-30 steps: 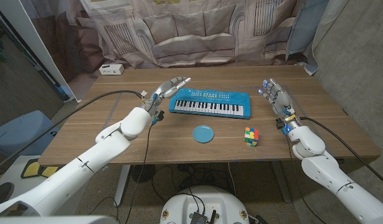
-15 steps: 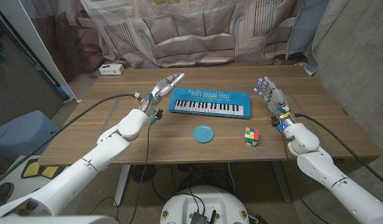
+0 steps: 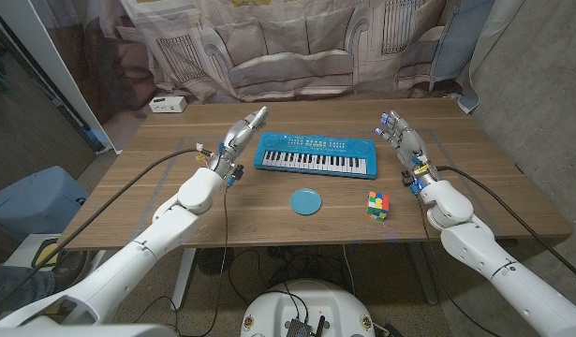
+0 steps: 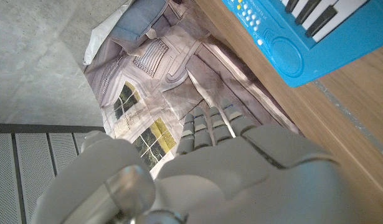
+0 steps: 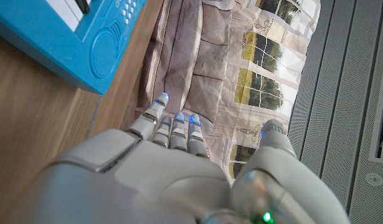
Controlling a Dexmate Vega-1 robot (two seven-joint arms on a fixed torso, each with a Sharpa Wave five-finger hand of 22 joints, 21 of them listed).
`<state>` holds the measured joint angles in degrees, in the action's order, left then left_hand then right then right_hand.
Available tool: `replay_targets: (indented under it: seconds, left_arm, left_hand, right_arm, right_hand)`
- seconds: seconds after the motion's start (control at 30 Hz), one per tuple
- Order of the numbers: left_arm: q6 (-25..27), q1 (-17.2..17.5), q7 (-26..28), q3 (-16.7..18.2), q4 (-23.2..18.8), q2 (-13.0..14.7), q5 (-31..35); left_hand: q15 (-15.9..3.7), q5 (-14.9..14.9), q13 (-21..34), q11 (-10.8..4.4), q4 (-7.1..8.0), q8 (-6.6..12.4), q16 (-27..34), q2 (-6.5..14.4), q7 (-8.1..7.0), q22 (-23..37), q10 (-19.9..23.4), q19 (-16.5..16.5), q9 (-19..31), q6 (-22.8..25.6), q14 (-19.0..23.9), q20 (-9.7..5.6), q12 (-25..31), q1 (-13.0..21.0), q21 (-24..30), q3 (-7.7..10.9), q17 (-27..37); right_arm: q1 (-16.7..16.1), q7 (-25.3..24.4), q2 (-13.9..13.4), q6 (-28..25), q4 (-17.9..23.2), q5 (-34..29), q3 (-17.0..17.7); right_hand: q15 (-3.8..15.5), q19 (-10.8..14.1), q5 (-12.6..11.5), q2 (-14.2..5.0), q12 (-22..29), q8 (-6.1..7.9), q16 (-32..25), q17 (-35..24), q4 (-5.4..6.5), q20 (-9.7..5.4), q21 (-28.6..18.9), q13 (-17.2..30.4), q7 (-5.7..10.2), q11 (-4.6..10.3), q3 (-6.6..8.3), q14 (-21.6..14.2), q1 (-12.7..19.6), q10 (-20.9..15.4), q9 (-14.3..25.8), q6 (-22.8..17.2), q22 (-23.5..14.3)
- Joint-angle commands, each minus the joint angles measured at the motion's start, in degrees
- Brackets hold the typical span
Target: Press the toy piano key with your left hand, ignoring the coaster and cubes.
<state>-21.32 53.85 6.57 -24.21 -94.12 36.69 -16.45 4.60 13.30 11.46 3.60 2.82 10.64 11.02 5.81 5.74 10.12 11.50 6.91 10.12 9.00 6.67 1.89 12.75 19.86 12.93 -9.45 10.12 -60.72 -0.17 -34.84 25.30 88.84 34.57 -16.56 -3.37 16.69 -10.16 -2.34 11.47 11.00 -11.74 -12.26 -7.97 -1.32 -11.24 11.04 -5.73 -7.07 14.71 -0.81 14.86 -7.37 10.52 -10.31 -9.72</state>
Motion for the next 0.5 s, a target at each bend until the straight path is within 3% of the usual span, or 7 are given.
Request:
replay_targets:
  seconds: [0.03,0.5]
  left_arm:
    - [-2.15,-1.78,-0.42,0.35,9.63,-5.65,-4.24]
    - [-4.2,-4.07,-2.15,-0.5,14.18,-7.09,-5.04]
  left_hand:
    - [-0.16,-0.19,-0.06,0.78,-0.49,0.22,0.18,-0.14,0.47,0.04,0.22,0.24,0.15,0.48,0.59,-0.52,0.32,0.53,0.02,-0.07,0.17]
    - [0.01,-0.38,-0.13,0.81,-0.57,0.58,0.46,-0.02,0.62,0.01,1.72,1.41,0.14,1.74,2.1,-0.22,0.67,0.72,0.0,-0.08,0.15]
  right_arm:
    - [3.3,2.28,1.17,0.76,-4.64,-0.08,-0.84]
    - [1.97,-0.09,0.66,-0.76,-3.54,-0.39,-0.69]
  right_hand:
    - [-0.25,-0.26,-0.2,0.87,-0.09,-0.16,-0.13,-0.06,-0.03,-0.07,0.23,0.16,-0.04,-0.04,-0.36,0.28,-0.01,0.12,0.28,0.24,-0.1]
    - [-0.18,-0.15,-0.3,1.12,0.04,-0.06,-0.2,-0.04,0.02,-0.14,0.16,0.13,-0.01,0.02,-0.61,0.05,-0.16,-0.21,0.27,0.18,-0.11]
